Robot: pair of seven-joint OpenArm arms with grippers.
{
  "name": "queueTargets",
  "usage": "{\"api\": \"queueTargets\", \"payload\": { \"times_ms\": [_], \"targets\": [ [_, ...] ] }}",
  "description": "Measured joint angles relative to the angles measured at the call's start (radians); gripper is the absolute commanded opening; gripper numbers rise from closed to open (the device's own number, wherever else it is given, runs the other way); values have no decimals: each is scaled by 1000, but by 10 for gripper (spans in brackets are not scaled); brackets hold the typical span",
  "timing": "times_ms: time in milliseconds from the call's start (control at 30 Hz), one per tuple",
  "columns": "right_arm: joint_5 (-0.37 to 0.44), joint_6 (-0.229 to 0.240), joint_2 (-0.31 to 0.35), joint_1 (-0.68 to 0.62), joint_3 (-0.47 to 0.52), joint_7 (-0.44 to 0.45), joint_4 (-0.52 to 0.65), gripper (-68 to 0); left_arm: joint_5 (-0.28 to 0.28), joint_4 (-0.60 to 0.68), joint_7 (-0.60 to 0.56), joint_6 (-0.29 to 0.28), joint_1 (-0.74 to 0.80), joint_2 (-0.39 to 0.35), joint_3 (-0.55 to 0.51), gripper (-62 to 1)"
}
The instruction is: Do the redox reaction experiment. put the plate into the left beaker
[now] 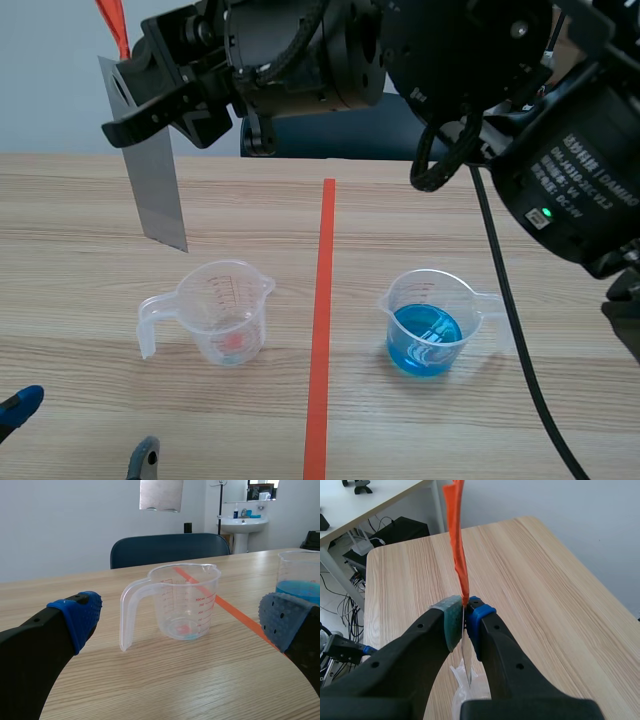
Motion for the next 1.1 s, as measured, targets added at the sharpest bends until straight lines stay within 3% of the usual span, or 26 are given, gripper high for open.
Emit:
{"api": "queueTargets", "payload": {
  "times_ms": [267, 633, 1100],
  "targets": [
    [-71, 0, 0, -70, 1, 27, 0, -671, 0, 0, 0, 0, 0, 0, 0, 14],
    [-79, 0, 39, -92, 1, 79, -5, -671, 0, 0, 0, 0, 0, 0, 0, 14],
    [-84, 0, 39, -97, 1, 128, -156, -671, 0, 0, 0, 0, 0, 0, 0, 14]
  ]
}}
